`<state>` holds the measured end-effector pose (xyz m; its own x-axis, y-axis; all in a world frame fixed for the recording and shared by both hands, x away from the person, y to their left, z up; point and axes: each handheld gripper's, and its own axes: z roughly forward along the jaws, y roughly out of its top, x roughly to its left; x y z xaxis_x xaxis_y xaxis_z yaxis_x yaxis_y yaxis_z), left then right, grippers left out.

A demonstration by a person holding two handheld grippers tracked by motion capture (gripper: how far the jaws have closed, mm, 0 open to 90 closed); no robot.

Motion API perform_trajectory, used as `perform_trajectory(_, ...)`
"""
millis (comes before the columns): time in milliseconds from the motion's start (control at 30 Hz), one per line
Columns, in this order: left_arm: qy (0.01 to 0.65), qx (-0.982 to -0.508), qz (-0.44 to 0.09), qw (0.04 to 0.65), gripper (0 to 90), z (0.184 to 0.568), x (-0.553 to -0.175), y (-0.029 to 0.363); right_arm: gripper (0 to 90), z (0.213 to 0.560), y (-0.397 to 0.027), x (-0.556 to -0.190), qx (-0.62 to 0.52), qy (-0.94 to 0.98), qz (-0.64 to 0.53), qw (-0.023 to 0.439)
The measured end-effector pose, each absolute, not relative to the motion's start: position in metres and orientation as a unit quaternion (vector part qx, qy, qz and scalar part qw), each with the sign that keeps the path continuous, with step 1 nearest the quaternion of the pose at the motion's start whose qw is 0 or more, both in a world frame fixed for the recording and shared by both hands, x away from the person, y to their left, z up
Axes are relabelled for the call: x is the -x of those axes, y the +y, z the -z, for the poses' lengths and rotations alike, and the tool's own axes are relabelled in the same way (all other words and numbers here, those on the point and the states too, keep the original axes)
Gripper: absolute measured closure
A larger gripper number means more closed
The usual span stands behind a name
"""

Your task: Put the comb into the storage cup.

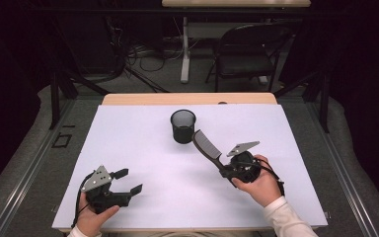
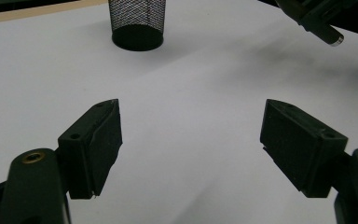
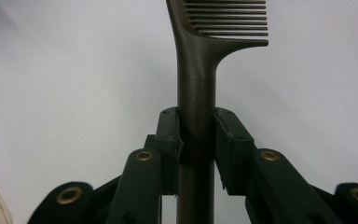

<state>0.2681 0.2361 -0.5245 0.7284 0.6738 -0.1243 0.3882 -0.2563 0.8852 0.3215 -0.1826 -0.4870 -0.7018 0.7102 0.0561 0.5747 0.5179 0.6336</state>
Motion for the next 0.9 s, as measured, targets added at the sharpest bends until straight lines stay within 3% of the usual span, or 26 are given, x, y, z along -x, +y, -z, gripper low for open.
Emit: perform_trajectory(900,0.340,-0.775,-0.136,0.515,22.3,0.524,-0.268,0.238,73.1,0.472,-0.140,-0.329,-0.344,0.815,-0.442,0.150)
